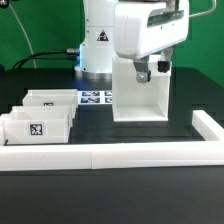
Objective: Assemble drawer
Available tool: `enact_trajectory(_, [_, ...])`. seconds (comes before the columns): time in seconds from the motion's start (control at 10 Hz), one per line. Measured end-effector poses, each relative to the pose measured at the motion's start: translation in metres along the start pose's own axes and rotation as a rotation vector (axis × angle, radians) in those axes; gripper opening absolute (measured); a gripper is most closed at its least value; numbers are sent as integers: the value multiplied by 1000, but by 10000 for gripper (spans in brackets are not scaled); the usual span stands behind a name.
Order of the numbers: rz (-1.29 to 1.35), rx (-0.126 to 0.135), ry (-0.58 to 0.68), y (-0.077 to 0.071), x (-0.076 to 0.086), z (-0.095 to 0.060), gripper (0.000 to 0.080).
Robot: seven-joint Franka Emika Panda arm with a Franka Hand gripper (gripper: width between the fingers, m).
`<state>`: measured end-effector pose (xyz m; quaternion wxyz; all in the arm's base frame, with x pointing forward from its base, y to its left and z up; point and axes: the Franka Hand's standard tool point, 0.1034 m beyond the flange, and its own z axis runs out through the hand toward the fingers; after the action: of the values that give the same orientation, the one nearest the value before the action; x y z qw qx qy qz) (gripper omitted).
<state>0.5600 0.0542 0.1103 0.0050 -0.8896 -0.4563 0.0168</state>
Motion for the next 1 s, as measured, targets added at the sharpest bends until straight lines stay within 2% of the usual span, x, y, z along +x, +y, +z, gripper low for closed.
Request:
enact_trajectory(0.7, [2, 1, 0, 0, -1, 1, 650])
enact_trajectory(0.8, [68, -14, 25, -5, -8, 2, 650])
enact_trajectory(1.0, [226, -23, 24, -34, -30, -2, 650])
